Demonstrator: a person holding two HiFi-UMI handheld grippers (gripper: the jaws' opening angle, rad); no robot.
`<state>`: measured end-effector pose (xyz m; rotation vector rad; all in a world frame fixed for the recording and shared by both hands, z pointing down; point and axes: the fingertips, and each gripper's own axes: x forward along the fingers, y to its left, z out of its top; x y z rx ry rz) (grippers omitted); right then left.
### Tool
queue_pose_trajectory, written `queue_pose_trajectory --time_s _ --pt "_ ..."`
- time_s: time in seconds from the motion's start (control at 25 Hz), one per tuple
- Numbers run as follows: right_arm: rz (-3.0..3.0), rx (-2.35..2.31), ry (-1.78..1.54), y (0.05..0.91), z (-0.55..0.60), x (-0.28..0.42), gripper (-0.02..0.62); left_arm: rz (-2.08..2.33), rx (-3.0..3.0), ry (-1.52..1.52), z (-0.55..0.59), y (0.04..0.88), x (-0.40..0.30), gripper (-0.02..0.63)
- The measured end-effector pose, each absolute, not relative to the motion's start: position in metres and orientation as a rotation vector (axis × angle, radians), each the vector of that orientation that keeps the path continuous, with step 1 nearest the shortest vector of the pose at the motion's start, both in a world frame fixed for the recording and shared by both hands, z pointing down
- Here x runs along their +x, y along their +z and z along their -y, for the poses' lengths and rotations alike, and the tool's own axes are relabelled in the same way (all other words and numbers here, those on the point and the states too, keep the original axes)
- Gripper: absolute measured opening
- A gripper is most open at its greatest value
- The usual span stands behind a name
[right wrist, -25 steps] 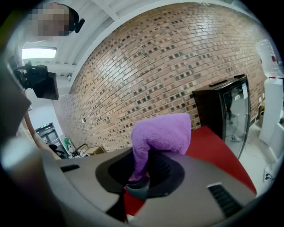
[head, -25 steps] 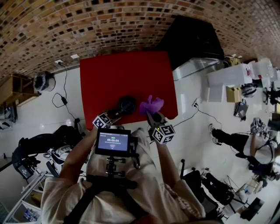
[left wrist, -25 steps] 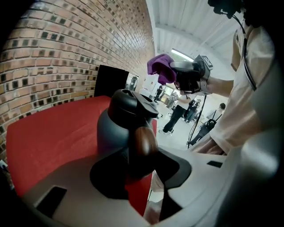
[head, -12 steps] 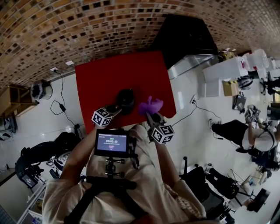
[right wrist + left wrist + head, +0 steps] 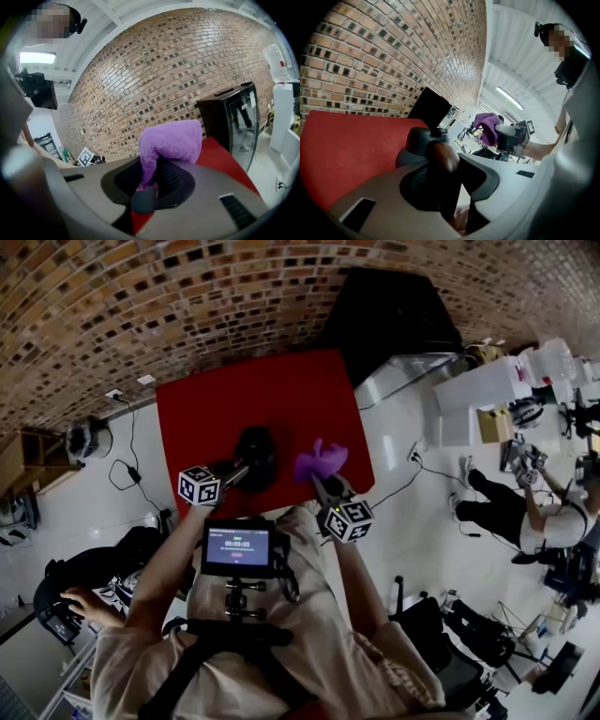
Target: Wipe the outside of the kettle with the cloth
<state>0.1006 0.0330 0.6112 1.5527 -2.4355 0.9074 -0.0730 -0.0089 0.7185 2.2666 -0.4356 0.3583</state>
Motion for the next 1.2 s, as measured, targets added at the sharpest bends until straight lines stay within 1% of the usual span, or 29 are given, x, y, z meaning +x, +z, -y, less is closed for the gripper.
queue_pose_trajectory --time_s 0.16,0.28,0.36,0.48,0.6,0.68,0.76,0.84,1.04,1.2 --pt "2.463 1.484 0.830 0.602 -0.019 0.111 0.080 0.442 2.333 0.288 0.023 0.671 -0.081 0.101" --pt "2.550 1.334 0.763 0.575 -0.005 0.100 0.078 0.447 2.415 0.252 0.033 0.620 -0.082 0.100" --pt "2.638 1.185 0.704 0.544 0.009 0.082 0.077 0.479 2.457 0.238 0.045 0.587 -0.080 0.100" --pt "2.730 0.882 0.604 0.501 0.019 0.036 0.077 0.558 2.457 0.207 0.062 0.549 -0.071 0.100" --pt "2.706 0.634 0.538 0.491 0.016 -0.013 0.078 0.581 2.448 0.172 0.062 0.524 -0.056 0.101" --pt "2.654 0.559 0.488 0.498 0.018 -0.029 0.077 0.554 2.458 0.128 0.059 0.509 -0.050 0.101" --pt "2.642 0.537 0.493 0.498 0.018 -0.022 0.078 0.505 2.459 0.064 0.049 0.493 -0.046 0.100" --pt "2.701 0.512 0.578 0.484 0.015 -0.001 0.078 0.453 2.480 0.032 0.036 0.477 -0.041 0.100" --pt "2.802 0.462 0.675 0.463 0.019 0.039 0.083 0.409 2.627 0.143 0.019 0.445 -0.026 0.101" --pt "2.859 0.496 0.711 0.453 0.036 0.062 0.083 0.431 2.633 0.099 0.023 0.428 -0.023 0.101"
